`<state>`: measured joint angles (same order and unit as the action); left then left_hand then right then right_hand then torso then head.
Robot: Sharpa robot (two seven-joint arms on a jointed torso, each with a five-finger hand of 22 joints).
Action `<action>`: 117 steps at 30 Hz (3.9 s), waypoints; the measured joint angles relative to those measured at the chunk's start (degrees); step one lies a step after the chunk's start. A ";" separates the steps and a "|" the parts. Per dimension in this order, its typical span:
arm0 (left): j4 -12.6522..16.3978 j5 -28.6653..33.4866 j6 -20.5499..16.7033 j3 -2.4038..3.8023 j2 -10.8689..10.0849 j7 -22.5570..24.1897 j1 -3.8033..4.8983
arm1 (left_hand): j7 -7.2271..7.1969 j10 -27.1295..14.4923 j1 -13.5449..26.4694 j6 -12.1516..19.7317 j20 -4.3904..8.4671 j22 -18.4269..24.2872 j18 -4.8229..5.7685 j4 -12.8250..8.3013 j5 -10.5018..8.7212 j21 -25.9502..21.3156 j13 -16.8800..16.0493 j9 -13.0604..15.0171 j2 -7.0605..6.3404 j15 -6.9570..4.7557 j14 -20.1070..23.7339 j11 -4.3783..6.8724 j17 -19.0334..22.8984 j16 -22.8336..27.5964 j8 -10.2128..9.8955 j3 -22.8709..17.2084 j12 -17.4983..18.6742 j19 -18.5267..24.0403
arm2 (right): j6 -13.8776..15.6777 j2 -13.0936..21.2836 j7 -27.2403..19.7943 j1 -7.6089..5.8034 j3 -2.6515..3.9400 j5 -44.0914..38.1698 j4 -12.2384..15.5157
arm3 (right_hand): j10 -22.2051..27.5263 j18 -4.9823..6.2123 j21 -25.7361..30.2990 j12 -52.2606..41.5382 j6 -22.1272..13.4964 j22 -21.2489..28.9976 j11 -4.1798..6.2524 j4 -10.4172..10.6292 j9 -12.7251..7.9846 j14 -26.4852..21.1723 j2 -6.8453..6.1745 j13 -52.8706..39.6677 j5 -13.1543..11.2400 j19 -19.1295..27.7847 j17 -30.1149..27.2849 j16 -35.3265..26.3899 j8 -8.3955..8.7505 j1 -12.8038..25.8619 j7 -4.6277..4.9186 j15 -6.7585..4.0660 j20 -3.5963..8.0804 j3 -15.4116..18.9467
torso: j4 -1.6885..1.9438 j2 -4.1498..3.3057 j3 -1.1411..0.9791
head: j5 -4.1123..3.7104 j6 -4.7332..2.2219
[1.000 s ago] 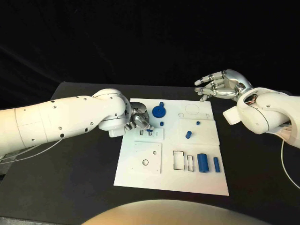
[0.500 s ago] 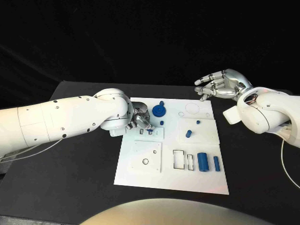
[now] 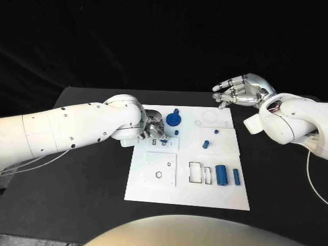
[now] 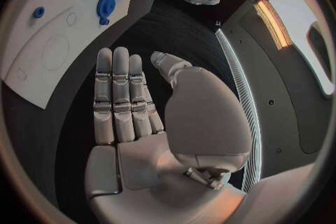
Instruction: Assemble the parts on the task board
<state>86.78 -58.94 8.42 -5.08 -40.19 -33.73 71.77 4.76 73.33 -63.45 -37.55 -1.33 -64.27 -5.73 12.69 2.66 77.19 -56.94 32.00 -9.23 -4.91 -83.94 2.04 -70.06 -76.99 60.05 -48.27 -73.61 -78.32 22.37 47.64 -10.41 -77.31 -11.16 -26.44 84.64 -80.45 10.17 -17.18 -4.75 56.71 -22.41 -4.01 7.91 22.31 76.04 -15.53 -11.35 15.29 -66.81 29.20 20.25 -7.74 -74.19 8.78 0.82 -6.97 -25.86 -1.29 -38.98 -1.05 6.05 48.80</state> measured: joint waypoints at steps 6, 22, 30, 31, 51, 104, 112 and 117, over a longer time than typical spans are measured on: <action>-0.40 -0.37 0.76 -0.01 0.14 -0.09 0.00 | 0.00 0.00 0.53 -0.01 0.00 -0.12 0.00 -0.04 -0.01 -0.02 0.00 0.00 -0.08 0.00 0.00 0.00 0.00 0.00 0.02 -0.04 0.00 0.00 | -0.02 0.00 0.00 0.01 0.00 0.00 0.02 | 0.41 0.00 0.26 0.00 0.00 0.11 0.01 0.00 0.00 -0.42 0.00 -0.09 0.00 0.00 0.19 0.00 0.00 0.00 0.00 -0.01 0.00 0.00 | 0.02 0.05 0.00 | -0.03 0.11; -0.57 -1.18 3.16 -0.03 0.26 -0.36 0.00 | -0.18 -0.01 0.71 -0.20 0.00 -0.19 0.00 -0.04 -0.02 0.19 0.16 0.02 -0.26 0.00 0.00 -0.01 0.01 0.00 0.04 -0.04 0.00 0.00 | -0.08 0.02 0.00 0.06 0.00 0.00 0.06 | 0.41 0.00 0.26 0.00 0.00 0.11 0.01 0.00 -0.01 -0.41 0.00 -0.08 0.00 0.00 0.18 0.00 0.00 0.00 0.00 -0.01 0.00 0.00 | 0.01 0.05 0.02 | 0.09 0.36; -0.64 -1.35 3.57 -0.03 0.42 -0.41 0.00 | -0.18 -0.01 0.66 -0.20 0.00 -0.18 0.00 -0.04 -0.04 0.19 0.16 0.04 -0.21 0.00 0.00 -0.01 0.01 0.00 -0.01 -0.04 0.00 0.00 | -0.12 0.03 0.00 0.08 0.00 0.00 0.08 | 0.41 0.00 0.26 0.00 0.00 0.11 0.01 0.00 -0.01 -0.41 0.00 -0.08 0.00 0.00 0.17 0.00 0.00 0.00 0.00 -0.01 0.00 0.00 | 0.01 0.04 0.01 | 0.04 0.45; -0.66 -1.36 3.61 -0.02 0.46 -0.42 0.00 | -0.18 -0.01 0.66 -0.20 0.00 -0.18 0.00 -0.04 -0.04 0.19 0.16 0.04 -0.21 0.00 0.00 -0.01 0.01 0.00 -0.01 -0.04 0.00 0.00 | -0.13 0.04 -0.01 0.09 0.00 0.00 0.08 | 0.41 0.00 0.26 0.00 0.00 0.11 0.01 0.00 -0.01 -0.41 0.00 -0.08 0.00 0.00 0.17 0.00 0.00 0.00 0.00 -0.01 0.00 0.00 | 0.00 0.04 0.01 | 0.03 0.44; -0.92 -1.42 3.76 -0.04 0.77 -0.48 0.01 | -0.18 -0.02 0.81 -0.20 0.00 -0.17 0.00 -0.04 -0.03 0.19 0.38 0.23 0.09 0.00 0.00 -0.02 0.02 0.00 0.09 -0.03 0.00 0.00 | -0.19 0.07 -0.01 0.16 0.00 0.00 0.08 | 0.41 0.00 0.26 0.00 0.00 0.20 0.01 0.00 0.04 -0.41 0.00 -0.16 0.00 0.00 0.37 0.00 0.00 0.00 0.00 -0.01 0.00 0.00 | 0.00 0.02 -0.03 | -0.08 0.64; -2.22 -1.44 5.69 0.00 1.79 -0.60 0.09 | -1.66 0.20 7.65 -2.71 0.20 -0.30 0.00 -3.05 -0.15 0.18 0.87 11.47 0.87 -0.20 -0.21 0.20 -0.06 0.00 -0.25 1.11 0.01 -0.21 | -0.37 0.57 -0.04 0.21 0.01 -0.01 0.80 | 0.41 0.00 0.45 0.23 0.00 0.37 0.01 0.00 0.08 -0.41 0.00 -0.33 0.00 0.00 0.71 0.00 0.00 0.00 0.00 -0.01 0.00 0.00 | 0.02 0.02 0.02 | -0.25 0.62; -2.43 -1.44 5.77 -0.03 1.82 -0.60 0.08 | -3.13 0.20 8.38 -4.20 0.20 -0.30 0.00 -2.12 -0.15 0.18 0.89 11.62 0.85 -0.20 -0.20 0.20 -0.10 0.00 -0.26 2.87 0.01 -0.20 | -0.37 0.61 -0.06 0.21 0.01 -0.01 0.84 | 0.41 0.00 0.45 0.23 0.00 0.37 0.01 0.00 0.08 -0.41 0.00 -0.33 0.00 0.00 0.80 0.00 0.00 0.00 0.00 -0.01 0.00 0.00 | 0.01 0.02 0.01 | -0.28 0.62; -2.57 -1.44 5.88 -0.02 1.82 -0.62 0.09 | -3.23 0.20 8.75 -4.67 0.20 -0.35 -0.01 -1.80 -0.15 0.18 0.97 11.53 0.77 -0.20 -0.20 0.20 -0.10 0.00 -0.20 3.64 0.01 -0.20 | -0.37 0.69 -0.06 0.21 0.00 -0.01 0.90 | 0.41 0.00 0.45 0.23 0.00 0.44 0.01 0.00 0.07 -0.43 0.00 -0.38 0.00 0.00 0.84 0.00 0.00 0.00 0.00 0.01 0.00 0.00 | 0.01 0.02 -0.01 | -0.30 0.63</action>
<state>84.21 -60.39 14.29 -5.10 -38.37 -34.35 71.85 1.53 73.53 -54.70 -42.22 -1.13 -64.62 -5.74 10.89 2.50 77.37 -55.97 43.53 -8.46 -5.11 -84.14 2.24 -70.16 -76.99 59.85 -44.63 -73.60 -78.52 21.99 48.32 -10.48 -77.09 -11.15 -26.45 85.55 -80.05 10.17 -16.74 -4.53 56.71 -21.97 -4.00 7.91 22.38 75.61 -15.53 -11.72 15.29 -66.81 30.04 20.25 -7.74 -74.19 8.78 0.83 -6.97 -25.86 -1.28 -38.97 -1.05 5.75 49.43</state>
